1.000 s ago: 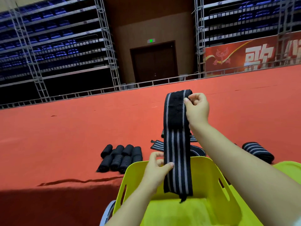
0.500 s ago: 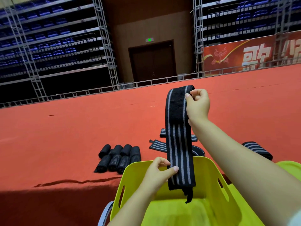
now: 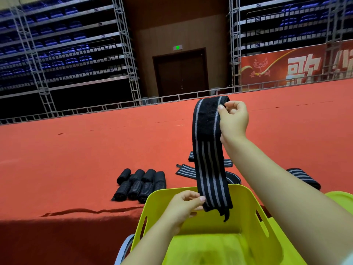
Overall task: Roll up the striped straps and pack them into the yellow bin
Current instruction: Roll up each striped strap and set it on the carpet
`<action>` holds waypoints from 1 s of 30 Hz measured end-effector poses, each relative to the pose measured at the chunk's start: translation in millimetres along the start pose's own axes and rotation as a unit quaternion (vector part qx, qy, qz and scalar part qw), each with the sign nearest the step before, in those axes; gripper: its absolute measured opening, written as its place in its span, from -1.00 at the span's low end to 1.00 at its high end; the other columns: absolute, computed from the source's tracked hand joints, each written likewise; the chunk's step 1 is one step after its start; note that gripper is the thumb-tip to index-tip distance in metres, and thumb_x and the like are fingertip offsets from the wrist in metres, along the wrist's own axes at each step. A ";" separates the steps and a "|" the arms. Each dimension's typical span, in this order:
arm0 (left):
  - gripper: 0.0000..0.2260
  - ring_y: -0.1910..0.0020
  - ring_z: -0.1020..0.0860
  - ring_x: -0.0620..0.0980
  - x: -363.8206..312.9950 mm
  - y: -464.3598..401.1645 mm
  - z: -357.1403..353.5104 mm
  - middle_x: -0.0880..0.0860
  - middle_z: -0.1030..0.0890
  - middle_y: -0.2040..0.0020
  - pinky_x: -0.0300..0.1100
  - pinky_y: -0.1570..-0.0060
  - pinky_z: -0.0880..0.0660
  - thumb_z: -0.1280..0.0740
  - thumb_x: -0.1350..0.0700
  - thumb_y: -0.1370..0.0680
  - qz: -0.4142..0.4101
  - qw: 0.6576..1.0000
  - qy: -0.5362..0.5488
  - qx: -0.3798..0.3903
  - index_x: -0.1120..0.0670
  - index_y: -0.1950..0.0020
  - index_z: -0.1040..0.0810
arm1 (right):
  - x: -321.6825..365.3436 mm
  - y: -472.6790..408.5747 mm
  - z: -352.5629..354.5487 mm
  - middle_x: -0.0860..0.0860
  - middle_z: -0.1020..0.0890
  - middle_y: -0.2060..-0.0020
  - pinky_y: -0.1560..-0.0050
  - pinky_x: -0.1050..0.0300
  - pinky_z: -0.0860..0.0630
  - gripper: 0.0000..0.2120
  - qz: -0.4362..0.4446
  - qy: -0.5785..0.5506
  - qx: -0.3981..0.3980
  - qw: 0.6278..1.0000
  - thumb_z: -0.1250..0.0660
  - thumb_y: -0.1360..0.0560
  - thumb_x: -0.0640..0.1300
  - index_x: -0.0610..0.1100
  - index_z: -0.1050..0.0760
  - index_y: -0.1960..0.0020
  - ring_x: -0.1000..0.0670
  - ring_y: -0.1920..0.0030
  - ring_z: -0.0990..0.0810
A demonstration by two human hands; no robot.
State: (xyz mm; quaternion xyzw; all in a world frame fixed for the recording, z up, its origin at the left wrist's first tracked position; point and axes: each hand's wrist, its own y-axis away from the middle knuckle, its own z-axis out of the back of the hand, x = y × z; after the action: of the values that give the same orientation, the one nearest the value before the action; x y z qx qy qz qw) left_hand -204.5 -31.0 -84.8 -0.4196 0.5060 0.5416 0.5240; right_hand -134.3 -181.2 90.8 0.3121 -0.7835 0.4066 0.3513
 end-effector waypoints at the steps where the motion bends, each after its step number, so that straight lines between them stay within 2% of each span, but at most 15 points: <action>1: -0.88 -0.01 -0.66 -0.05 0.0 0.0 1.0 0.05 -0.67 -0.04 -0.09 -0.06 -0.49 -0.41 0.10 -0.53 -0.001 1.000 -0.005 0.005 0.09 -0.04 -0.61 | 2.6 0.7 -0.1 0.09 -0.51 0.29 0.31 0.43 -0.43 -0.78 -0.002 -0.008 0.000 1.000 -0.30 -0.54 -0.27 -0.01 -0.37 0.17 0.16 0.31 -0.47; 3: -0.87 -0.04 -0.64 -0.06 -1.1 0.9 1.5 0.01 -0.67 -0.03 -0.08 -0.10 -0.47 -0.42 0.09 -0.52 -0.004 1.000 -0.005 0.028 0.02 -0.05 -0.62 | 7.6 1.6 -0.5 0.09 -0.52 0.29 0.26 0.40 -0.44 -0.80 -0.003 -0.026 0.003 1.000 -0.31 -0.54 -0.27 -0.01 -0.38 0.16 0.17 0.29 -0.48; 7: -0.74 0.05 -0.59 -0.15 -4.7 2.5 -0.5 -0.15 -0.66 0.05 -0.14 -0.04 -0.42 -0.50 -0.01 -0.33 -0.007 0.995 -0.041 0.085 -0.09 -0.01 -0.64 | 15.5 1.0 -2.6 0.08 -0.54 0.27 0.17 0.28 -0.50 -0.82 -0.003 -0.048 0.007 0.999 -0.31 -0.53 -0.27 -0.03 -0.39 0.14 0.11 0.25 -0.51; 11: -0.69 -0.02 -0.64 -0.07 -2.3 -0.1 -2.2 -0.02 -0.71 0.00 -0.09 -0.20 -0.50 -0.53 0.03 -0.30 -0.028 0.996 -0.029 0.086 0.05 -0.01 -0.67 | 21.1 -2.7 -3.9 0.05 -0.55 0.27 0.15 0.20 -0.52 -0.82 -0.004 -0.054 0.009 0.998 -0.32 -0.52 -0.28 -0.04 -0.40 0.14 0.07 0.23 -0.51; 13: -0.72 0.07 -0.64 -0.06 -2.8 0.7 -1.0 0.00 -0.71 0.07 -0.14 -0.13 -0.49 -0.51 0.01 -0.32 -0.030 0.997 0.003 0.077 0.09 0.03 -0.66 | 22.4 -3.5 -3.6 0.06 -0.54 0.30 0.20 0.24 -0.50 -0.81 0.002 -0.053 0.008 0.999 -0.32 -0.53 -0.28 -0.04 -0.39 0.15 0.09 0.27 -0.49; 15: -0.67 0.17 -0.57 -0.03 -3.2 1.0 1.0 0.05 -0.66 0.16 -0.08 -0.13 -0.48 -0.50 -0.02 -0.33 -0.024 0.996 0.052 0.068 0.16 0.03 -0.65 | 23.4 -4.1 -2.6 0.07 -0.52 0.31 0.23 0.29 -0.47 -0.80 0.006 -0.053 0.004 0.999 -0.31 -0.53 -0.29 -0.04 -0.38 0.16 0.12 0.30 -0.47; 16: -0.64 0.16 -0.56 0.01 -2.9 1.0 2.3 0.08 -0.65 0.16 -0.05 -0.16 -0.49 -0.50 -0.01 -0.34 -0.025 0.995 0.071 0.063 0.21 0.00 -0.64 | 23.8 -4.7 -1.9 0.07 -0.52 0.31 0.24 0.32 -0.47 -0.80 0.008 -0.054 0.001 0.999 -0.31 -0.53 -0.29 -0.04 -0.38 0.16 0.14 0.31 -0.47; 18: -0.67 0.03 -0.61 0.09 -4.4 2.6 3.7 0.13 -0.68 0.02 -0.06 -0.12 -0.56 -0.47 0.07 -0.44 -0.038 0.995 0.074 0.056 0.25 -0.10 -0.61 | 25.4 -6.0 -0.1 0.08 -0.51 0.30 0.27 0.39 -0.47 -0.80 0.012 -0.054 -0.003 0.998 -0.31 -0.53 -0.29 -0.04 -0.38 0.16 0.16 0.32 -0.47; 21: -0.75 -0.10 -0.64 0.13 -6.1 6.7 5.1 0.14 -0.68 -0.09 -0.07 -0.04 -0.58 -0.37 0.19 -0.55 -0.071 0.994 0.068 0.057 0.19 -0.22 -0.52 | 27.2 -7.7 1.4 0.08 -0.51 0.32 0.32 0.43 -0.45 -0.81 0.021 -0.053 -0.005 0.998 -0.31 -0.53 -0.28 -0.05 -0.38 0.15 0.17 0.34 -0.46; 24: -0.61 -0.09 -0.63 0.27 -5.8 5.9 6.8 0.21 -0.67 -0.08 0.08 -0.09 -0.58 -0.39 0.23 -0.54 -0.083 0.991 0.087 0.053 0.03 -0.31 -0.37 | 27.6 -8.5 1.3 0.08 -0.52 0.31 0.31 0.42 -0.46 -0.83 0.026 -0.050 -0.001 0.998 -0.32 -0.53 -0.28 -0.06 -0.39 0.13 0.16 0.32 -0.47; 27: -0.50 -0.06 -0.65 0.16 -1.7 1.3 9.9 0.13 -0.69 -0.06 -0.02 -0.02 -0.59 -0.43 0.21 -0.51 -0.071 0.995 0.049 0.049 -0.12 -0.34 -0.32 | 25.6 -7.7 2.1 0.06 -0.54 0.28 0.19 0.32 -0.51 -0.84 0.023 -0.051 0.018 0.998 -0.33 -0.52 -0.28 -0.06 -0.40 0.12 0.12 0.26 -0.52; 30: -0.67 0.03 -0.64 0.01 -1.4 1.8 10.8 0.04 -0.70 -0.01 -0.19 0.07 -0.55 -0.47 0.17 -0.47 -0.055 0.996 -0.030 0.066 0.02 -0.21 -0.54 | 23.2 -2.0 3.7 0.04 -0.55 0.25 0.13 0.30 -0.51 -0.82 0.030 -0.053 0.059 0.996 -0.34 -0.51 -0.30 -0.06 -0.41 0.14 0.11 0.22 -0.54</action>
State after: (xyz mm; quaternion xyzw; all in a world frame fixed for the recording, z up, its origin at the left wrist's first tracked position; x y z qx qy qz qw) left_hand -205.4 -20.4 -81.8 -0.3945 0.5011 0.4899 0.5944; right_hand -146.8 -190.0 108.7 0.3297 -0.7847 0.4454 0.2778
